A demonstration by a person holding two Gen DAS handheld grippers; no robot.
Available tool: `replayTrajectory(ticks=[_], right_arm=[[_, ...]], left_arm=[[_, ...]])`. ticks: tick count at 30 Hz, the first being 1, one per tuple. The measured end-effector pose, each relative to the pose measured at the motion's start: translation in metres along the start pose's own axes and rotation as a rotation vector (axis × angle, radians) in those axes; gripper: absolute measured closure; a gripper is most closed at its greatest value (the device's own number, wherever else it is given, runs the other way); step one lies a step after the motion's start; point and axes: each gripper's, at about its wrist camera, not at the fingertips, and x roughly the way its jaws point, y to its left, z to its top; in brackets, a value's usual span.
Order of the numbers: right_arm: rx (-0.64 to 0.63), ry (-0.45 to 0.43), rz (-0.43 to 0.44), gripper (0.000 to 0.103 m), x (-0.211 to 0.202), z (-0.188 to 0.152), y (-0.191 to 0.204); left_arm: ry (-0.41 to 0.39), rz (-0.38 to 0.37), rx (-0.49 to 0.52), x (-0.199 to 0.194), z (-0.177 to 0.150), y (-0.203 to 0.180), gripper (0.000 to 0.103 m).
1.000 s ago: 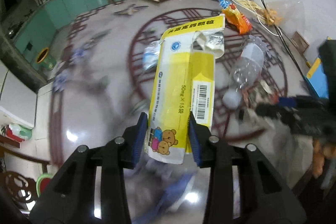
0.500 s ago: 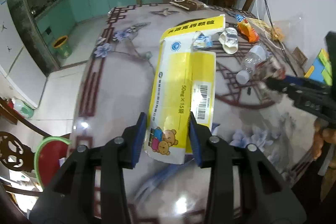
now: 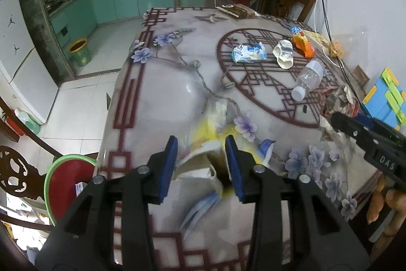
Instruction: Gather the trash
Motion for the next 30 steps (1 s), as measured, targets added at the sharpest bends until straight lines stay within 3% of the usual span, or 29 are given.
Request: replayTrajectory(ticks=[4,9,11,16,21,25,27,28,29,30], right_arm=[[0.0,0.005,0.001,0.053,0.001,-0.005,0.009],[-0.017,0.016,0.004,0.053,0.005,-0.011,0.027],[-0.019,0.024,0.005,0.053,0.007,-0.013,0.033],[-0.027,0.031,-0.002,0.053,0.01,-0.016,0.038],[-0.021,0.048,0.004,0.053,0.016,-0.022,0.036],[-0.013,0.067,0.012,0.053,0.022,-0.027,0.03],[0.0,0.077,0.023,0.053,0.025,-0.029,0.027],[0.002,0.082,0.027,0.053,0.026,-0.031,0.025],[0.004,0.084,0.031,0.053,0.027,-0.032,0.024],[0.006,0.085,0.033,0.053,0.027,-0.032,0.023]], left_arm=[[-0.009,-0.003,-0.02,-0.008,-0.006,0.012,0.074],[0.005,-0.005,-0.063,-0.012,-0.015,0.033,0.073],[0.024,-0.022,-0.088,-0.011,-0.018,0.042,0.052],[0.058,-0.032,-0.069,-0.004,-0.026,0.043,0.017],[0.167,0.013,0.078,0.02,-0.036,0.018,0.014],[0.209,0.133,0.176,0.041,-0.044,0.01,0.011],[0.27,0.18,0.19,0.06,-0.05,0.012,0.011],[0.292,0.178,0.186,0.066,-0.053,0.014,0.016],[0.31,0.169,0.182,0.07,-0.055,0.015,0.032],[0.324,0.167,0.187,0.074,-0.059,0.014,0.036]])
